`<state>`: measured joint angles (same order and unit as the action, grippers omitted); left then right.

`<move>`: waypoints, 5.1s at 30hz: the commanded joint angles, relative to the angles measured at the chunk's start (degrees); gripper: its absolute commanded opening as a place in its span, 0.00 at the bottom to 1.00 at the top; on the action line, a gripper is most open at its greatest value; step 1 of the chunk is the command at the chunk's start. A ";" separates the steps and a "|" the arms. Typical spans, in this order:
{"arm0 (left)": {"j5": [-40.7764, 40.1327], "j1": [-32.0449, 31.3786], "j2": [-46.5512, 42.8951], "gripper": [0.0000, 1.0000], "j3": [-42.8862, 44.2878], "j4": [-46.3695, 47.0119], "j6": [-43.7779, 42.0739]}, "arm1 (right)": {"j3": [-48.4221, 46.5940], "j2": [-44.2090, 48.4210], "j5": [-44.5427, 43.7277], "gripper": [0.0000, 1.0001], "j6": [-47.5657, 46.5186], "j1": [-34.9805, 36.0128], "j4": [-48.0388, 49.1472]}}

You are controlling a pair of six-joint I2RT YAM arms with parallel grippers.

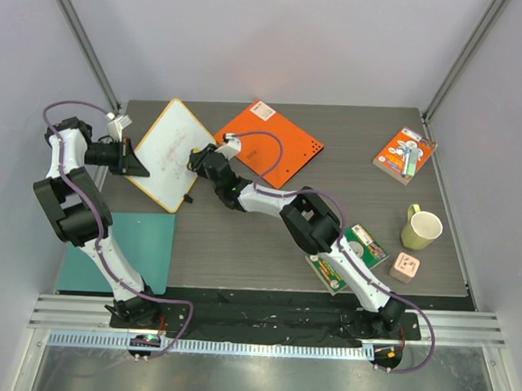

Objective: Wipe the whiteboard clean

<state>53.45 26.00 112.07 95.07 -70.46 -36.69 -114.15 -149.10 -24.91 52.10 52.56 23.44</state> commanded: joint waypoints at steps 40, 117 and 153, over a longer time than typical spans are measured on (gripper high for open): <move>0.16 -8.77 3.15 0.00 4.51 -0.12 -6.56 | 11.41 7.24 0.30 0.01 -3.40 6.69 -5.87; -1.42 -8.68 1.57 0.00 1.44 -5.04 -12.44 | 0.67 -0.23 6.89 0.01 -7.28 6.50 -5.42; -0.80 -8.68 1.40 0.00 1.61 -6.62 -13.15 | 12.72 4.08 -1.28 0.01 7.49 8.27 -13.61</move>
<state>51.35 21.67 112.95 99.29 -72.34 -41.04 -103.61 -141.75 -31.14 58.83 60.27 20.47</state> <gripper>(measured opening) 0.052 0.354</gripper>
